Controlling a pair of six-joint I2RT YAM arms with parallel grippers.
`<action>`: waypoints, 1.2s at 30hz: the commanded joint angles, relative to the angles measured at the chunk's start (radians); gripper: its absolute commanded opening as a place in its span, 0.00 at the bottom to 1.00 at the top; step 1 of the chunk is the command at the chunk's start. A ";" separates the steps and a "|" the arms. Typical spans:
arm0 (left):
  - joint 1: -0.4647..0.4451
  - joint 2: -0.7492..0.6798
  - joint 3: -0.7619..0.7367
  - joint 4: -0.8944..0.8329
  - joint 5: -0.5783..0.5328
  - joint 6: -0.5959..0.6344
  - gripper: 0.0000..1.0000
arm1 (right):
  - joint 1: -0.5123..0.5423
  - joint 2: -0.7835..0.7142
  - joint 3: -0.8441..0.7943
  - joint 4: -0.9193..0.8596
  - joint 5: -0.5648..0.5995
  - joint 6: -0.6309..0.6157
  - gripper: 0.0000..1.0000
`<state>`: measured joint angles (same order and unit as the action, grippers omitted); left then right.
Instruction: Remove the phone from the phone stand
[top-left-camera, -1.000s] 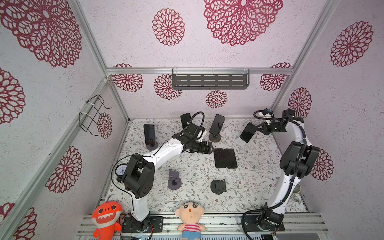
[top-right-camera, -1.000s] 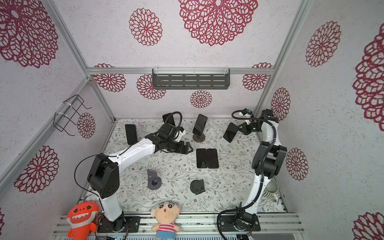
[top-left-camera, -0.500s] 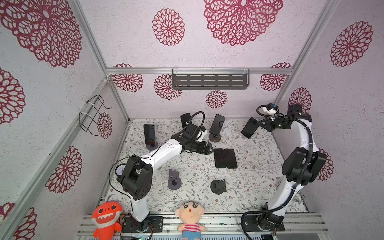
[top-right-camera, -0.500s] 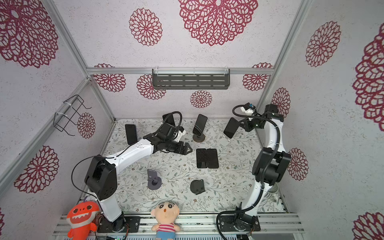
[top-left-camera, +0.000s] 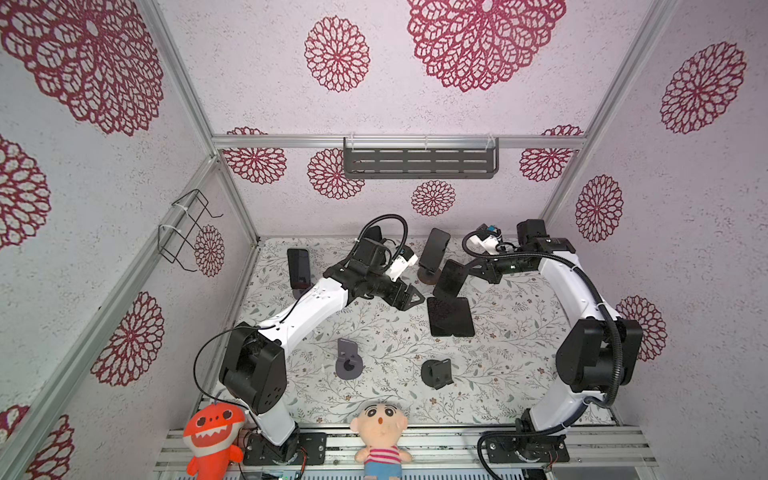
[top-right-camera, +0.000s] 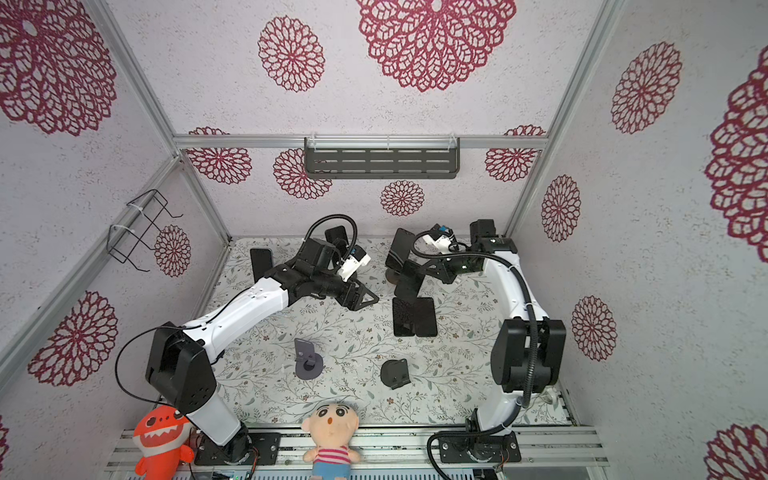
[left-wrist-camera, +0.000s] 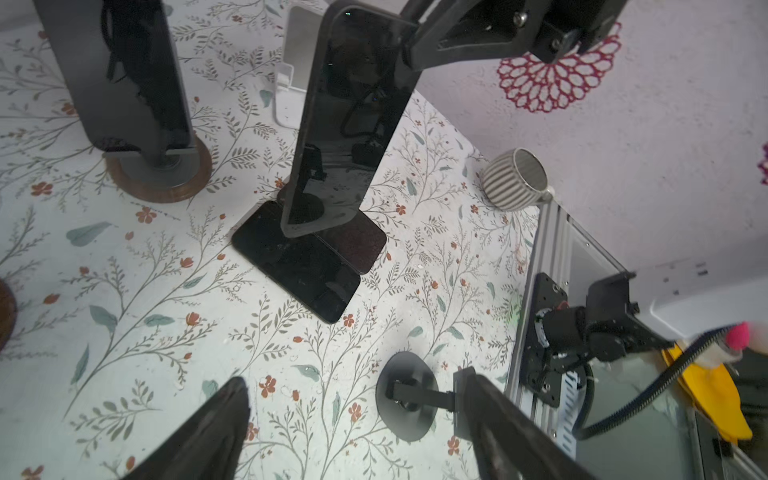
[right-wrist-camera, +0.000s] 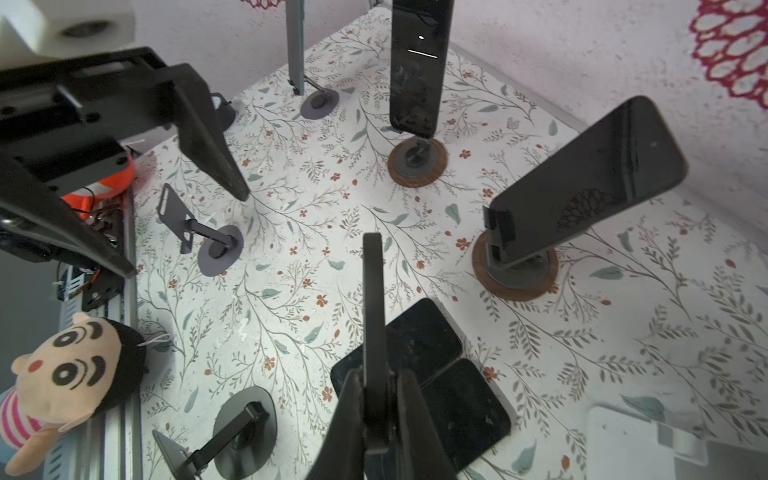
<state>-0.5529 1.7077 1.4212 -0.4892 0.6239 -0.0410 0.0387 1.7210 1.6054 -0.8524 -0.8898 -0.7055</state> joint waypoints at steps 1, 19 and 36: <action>0.028 -0.022 -0.045 0.062 0.171 0.181 0.87 | 0.048 -0.041 0.018 -0.001 -0.116 -0.027 0.00; 0.101 0.085 0.004 0.030 0.358 0.416 0.70 | 0.151 0.057 0.134 -0.260 -0.200 -0.246 0.00; 0.098 0.129 0.002 0.115 0.372 0.374 0.58 | 0.186 0.102 0.200 -0.363 -0.254 -0.347 0.00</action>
<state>-0.4580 1.8206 1.4040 -0.4046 0.9642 0.3206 0.2127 1.8328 1.7592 -1.1862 -1.0428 -1.0164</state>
